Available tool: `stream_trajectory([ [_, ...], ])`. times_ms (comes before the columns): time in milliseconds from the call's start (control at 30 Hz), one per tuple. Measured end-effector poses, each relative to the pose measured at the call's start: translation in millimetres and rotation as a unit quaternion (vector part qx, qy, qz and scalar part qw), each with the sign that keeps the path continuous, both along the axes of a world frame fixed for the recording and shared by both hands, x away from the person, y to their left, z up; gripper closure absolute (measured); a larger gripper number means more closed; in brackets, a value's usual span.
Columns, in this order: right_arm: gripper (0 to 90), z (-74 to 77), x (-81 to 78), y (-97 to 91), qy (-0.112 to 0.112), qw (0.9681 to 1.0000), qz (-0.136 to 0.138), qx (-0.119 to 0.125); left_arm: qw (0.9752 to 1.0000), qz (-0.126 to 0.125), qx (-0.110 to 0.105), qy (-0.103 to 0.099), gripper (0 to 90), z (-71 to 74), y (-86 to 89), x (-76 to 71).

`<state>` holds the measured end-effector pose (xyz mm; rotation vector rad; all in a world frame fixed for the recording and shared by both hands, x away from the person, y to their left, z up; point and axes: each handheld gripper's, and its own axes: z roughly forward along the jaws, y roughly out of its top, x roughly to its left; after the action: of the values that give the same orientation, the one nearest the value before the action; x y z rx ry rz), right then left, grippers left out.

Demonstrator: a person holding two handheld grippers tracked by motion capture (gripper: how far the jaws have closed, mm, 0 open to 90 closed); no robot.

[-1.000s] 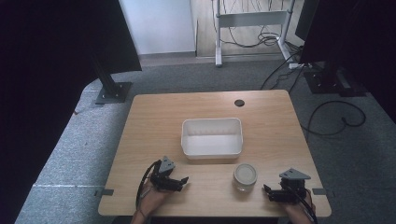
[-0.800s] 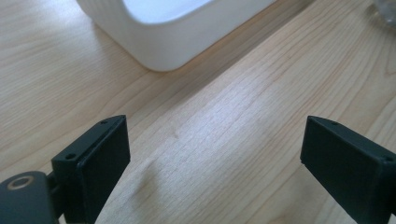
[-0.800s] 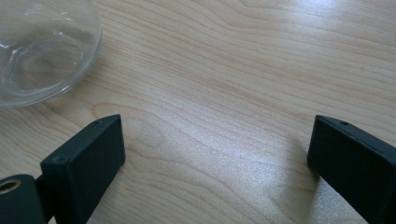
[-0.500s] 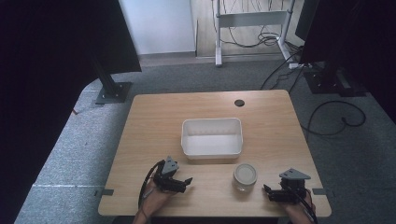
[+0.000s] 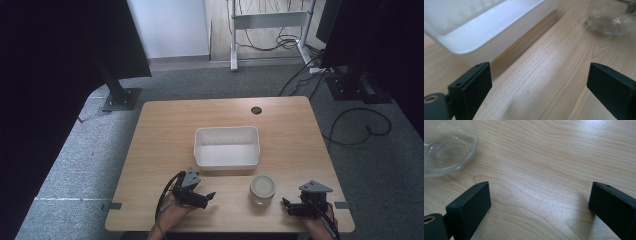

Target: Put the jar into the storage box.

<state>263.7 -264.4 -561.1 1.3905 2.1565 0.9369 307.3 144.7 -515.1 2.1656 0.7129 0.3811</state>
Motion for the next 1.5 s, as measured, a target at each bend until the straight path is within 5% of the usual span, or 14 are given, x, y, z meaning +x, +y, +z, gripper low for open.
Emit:
stream_trajectory([
  [800,3.4,0.0,0.0,0.1,0.000,1.0000,0.001,-0.001,0.9987,-0.046,-0.006,-0.019,5.2,18.1,-39.8,-1.0],
  [1500,3.2,-0.1,-0.5,0.2,0.000,1.0000,0.004,-0.002,0.9965,-0.081,-0.013,-0.017,2.6,17.8,-80.3,0.2],
])
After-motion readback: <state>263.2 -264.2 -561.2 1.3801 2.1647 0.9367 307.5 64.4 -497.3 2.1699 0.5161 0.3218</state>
